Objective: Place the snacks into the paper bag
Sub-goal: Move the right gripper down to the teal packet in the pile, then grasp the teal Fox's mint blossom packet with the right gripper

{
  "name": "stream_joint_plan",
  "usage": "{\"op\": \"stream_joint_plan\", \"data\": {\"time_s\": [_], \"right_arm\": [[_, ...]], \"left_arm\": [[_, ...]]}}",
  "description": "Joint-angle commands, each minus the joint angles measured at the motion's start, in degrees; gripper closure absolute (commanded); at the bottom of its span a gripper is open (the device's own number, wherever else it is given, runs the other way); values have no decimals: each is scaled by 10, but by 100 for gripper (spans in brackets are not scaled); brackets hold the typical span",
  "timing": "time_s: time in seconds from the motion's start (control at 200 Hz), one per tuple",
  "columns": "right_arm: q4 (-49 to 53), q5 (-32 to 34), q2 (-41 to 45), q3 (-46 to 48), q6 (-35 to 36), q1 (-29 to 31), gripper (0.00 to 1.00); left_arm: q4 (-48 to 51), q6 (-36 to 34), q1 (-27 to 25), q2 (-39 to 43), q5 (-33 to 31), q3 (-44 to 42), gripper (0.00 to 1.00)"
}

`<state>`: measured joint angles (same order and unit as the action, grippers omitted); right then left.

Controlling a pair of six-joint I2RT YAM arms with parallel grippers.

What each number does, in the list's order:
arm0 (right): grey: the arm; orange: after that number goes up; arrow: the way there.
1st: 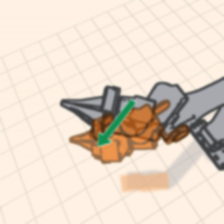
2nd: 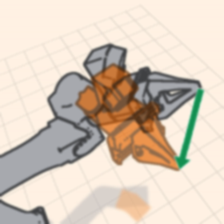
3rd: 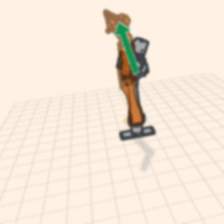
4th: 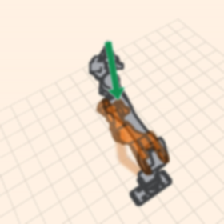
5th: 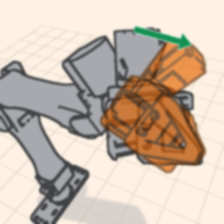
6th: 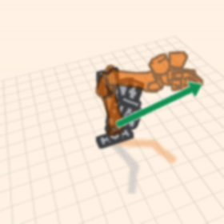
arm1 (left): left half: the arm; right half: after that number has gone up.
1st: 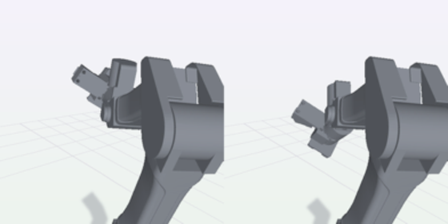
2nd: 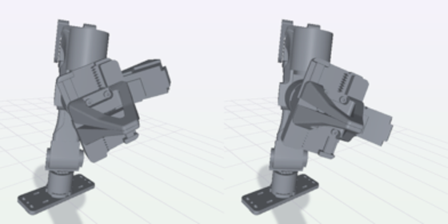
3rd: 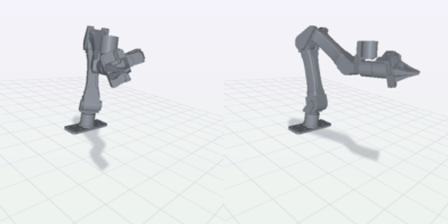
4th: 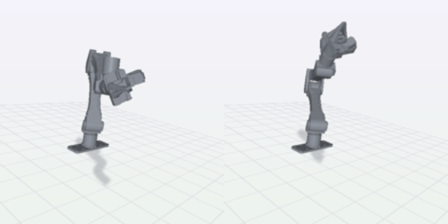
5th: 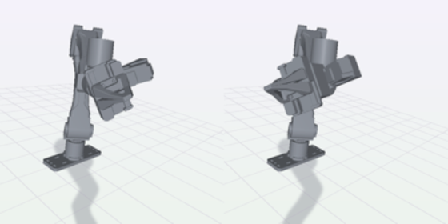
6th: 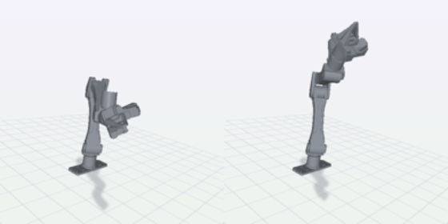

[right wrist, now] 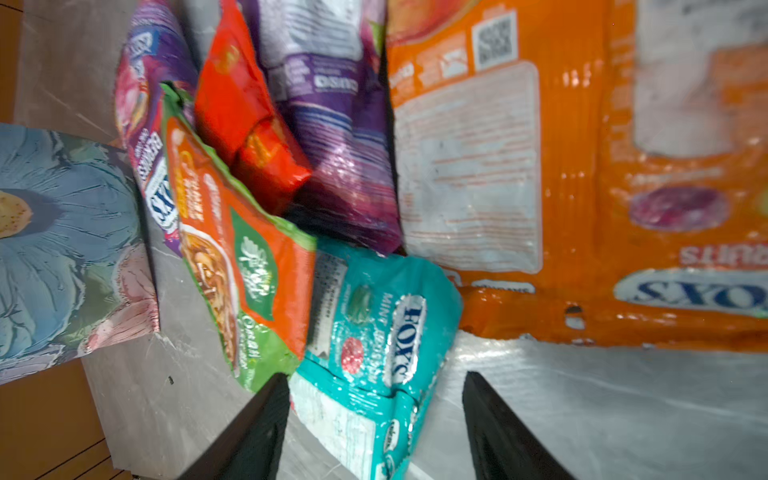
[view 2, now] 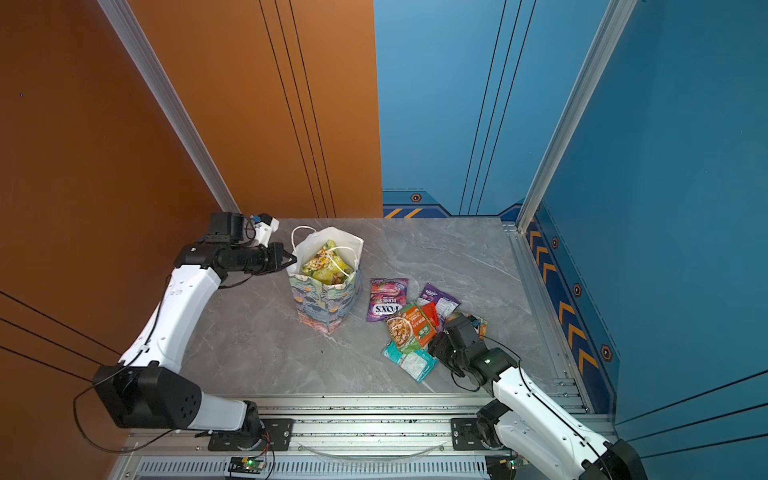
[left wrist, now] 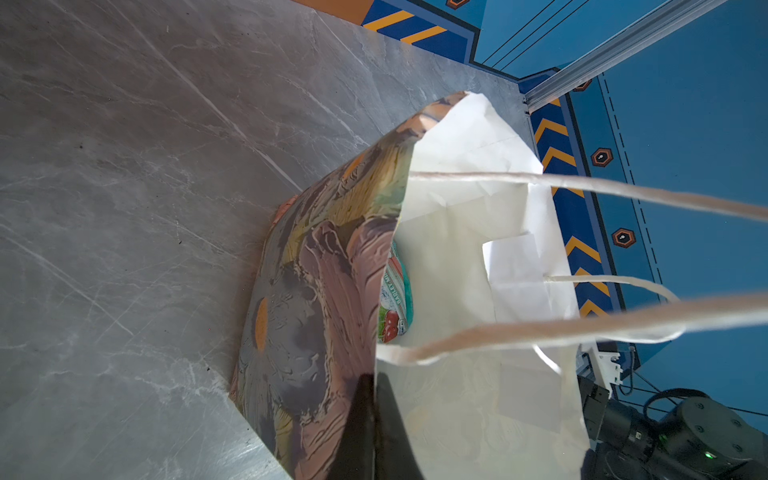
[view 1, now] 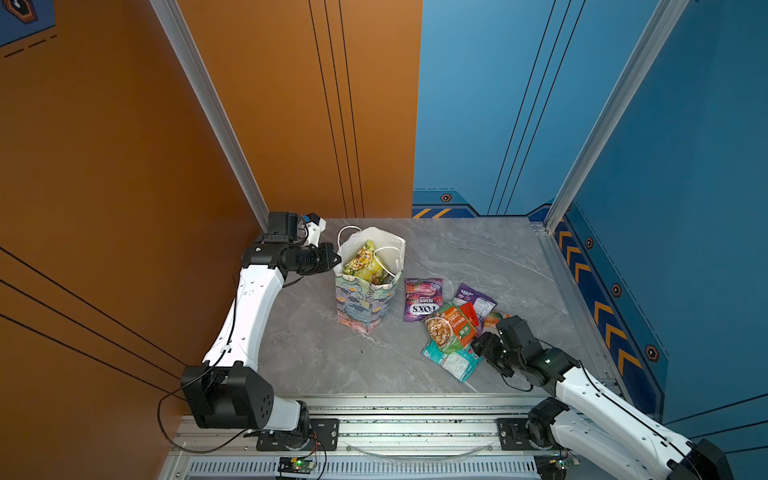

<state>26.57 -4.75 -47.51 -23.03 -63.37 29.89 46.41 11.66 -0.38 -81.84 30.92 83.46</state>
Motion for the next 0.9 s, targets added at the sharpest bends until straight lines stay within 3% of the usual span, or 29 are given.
{"op": "stream_joint_plan", "data": {"time_s": [0.0, 0.455, 0.751, 0.896], "right_arm": [[-19, 0, 5, 28, -37, 8, 34], [-135, 12, 41, 111, -96, 4, 48], [-175, 11, 65, 129, -116, -4, 67], [-189, 7, 67, 130, -120, -8, 68]], "left_arm": [[-5, 1, 5, 12, 8, -5, 100], [-6, 4, 5, 10, 12, -4, 100], [-5, 5, 4, 8, 14, -3, 100], [-6, 5, 4, 8, 15, -2, 100]]}}
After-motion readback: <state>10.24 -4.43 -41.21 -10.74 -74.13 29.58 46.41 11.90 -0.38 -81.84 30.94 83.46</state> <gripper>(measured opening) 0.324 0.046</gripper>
